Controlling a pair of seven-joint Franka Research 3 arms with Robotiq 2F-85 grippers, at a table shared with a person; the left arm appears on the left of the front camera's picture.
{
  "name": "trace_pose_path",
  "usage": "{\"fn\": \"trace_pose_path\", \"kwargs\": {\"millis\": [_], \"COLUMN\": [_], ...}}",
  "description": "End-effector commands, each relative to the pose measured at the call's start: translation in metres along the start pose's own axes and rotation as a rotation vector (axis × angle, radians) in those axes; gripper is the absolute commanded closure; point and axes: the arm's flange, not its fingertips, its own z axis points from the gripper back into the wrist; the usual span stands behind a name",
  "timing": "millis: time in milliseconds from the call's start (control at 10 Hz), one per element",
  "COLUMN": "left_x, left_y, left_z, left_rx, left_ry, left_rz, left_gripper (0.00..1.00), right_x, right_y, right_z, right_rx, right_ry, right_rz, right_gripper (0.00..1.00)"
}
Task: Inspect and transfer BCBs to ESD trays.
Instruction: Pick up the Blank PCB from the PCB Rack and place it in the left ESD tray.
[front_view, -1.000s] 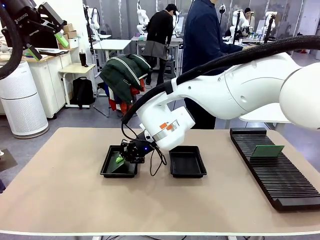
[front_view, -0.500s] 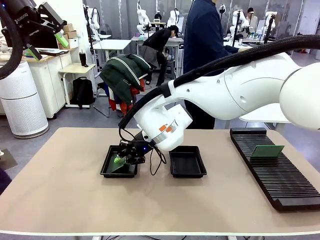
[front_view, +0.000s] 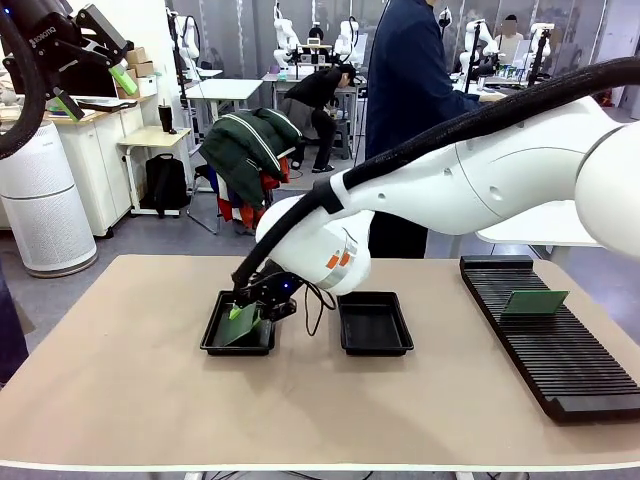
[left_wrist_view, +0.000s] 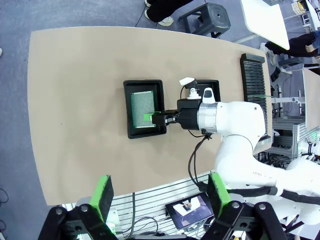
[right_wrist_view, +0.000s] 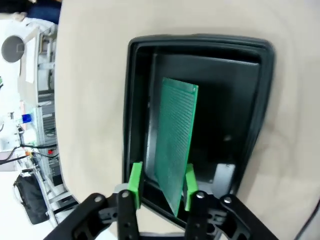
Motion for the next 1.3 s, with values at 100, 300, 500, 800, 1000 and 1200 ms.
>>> {"fn": "trace_pose_path", "kwargs": {"millis": [100,300,500,800,1000,1200], "left_x": [-0.002,-0.002,-0.002,-0.002,-0.002,-0.002], "left_y": [0.002,0.002,0.002,0.002,0.002,0.002], "left_z": [-0.001,-0.001,-0.001,-0.001,-0.001,-0.001], "left_rx": [-0.001,-0.001,-0.001,-0.001,-0.001,-0.001], "left_ry": [-0.005,-0.005,-0.005,-0.005,-0.005,-0.005], "left_rz": [0.003,0.003,0.003,0.003,0.003,0.003], "left_gripper": [0.00,0.00,0.00,0.00,0.00,0.00], "right_x": [0.001,-0.002,-0.005,-0.012,-0.015,-0.017], "right_y": [0.039,0.050,0.057,0.062,0.063,0.063], "right_z": [0.014,0.028,0.042,0.065,0.075,0.082], "right_rx": [-0.247,-0.380,-0.460,-0.497,-0.518,-0.522], "right_ry": [-0.062,-0.079,-0.073,-0.063,-0.058,-0.058], "right_rz": [0.035,0.055,0.057,0.058,0.050,0.044], "right_gripper": [0.47,0.40,0.31,0.18,0.00,0.00]}}
